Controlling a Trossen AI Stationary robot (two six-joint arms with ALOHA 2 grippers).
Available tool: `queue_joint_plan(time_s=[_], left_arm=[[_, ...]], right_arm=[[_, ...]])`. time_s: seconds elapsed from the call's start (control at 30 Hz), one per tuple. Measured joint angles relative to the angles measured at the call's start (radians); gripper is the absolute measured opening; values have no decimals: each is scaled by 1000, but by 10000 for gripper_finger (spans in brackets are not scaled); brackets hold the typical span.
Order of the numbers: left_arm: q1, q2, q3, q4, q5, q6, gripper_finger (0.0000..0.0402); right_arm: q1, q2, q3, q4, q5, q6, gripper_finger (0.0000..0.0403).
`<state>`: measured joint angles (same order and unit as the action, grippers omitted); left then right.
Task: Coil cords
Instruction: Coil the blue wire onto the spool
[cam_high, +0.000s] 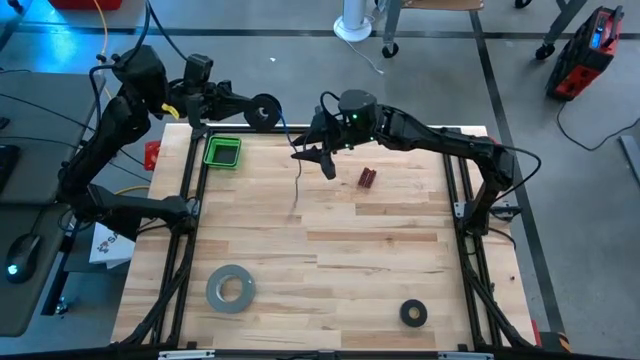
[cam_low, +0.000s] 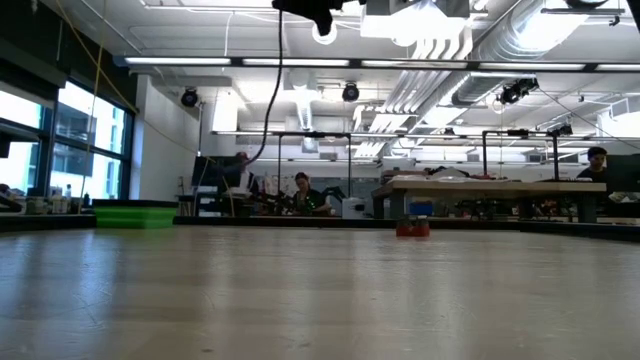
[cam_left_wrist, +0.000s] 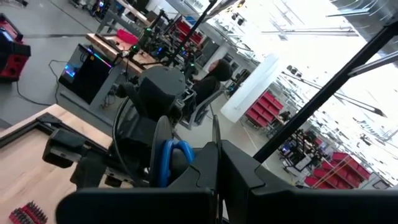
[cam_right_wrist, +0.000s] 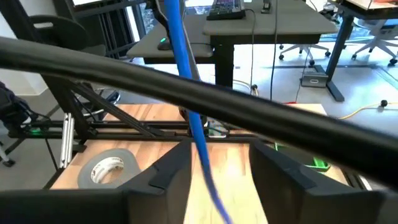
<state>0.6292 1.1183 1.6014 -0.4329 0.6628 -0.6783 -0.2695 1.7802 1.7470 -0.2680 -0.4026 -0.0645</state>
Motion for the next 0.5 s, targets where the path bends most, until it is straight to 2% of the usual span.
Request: queue_joint_plan(time_s=[0.23,0.5], left_arm=[[0,0,0,20,0,-1,0],[0,0,0,20,0,-17,0]], right_arm=[[2,0,0,-27,-2,-22,90],[2,0,0,-28,-1,-3,88]])
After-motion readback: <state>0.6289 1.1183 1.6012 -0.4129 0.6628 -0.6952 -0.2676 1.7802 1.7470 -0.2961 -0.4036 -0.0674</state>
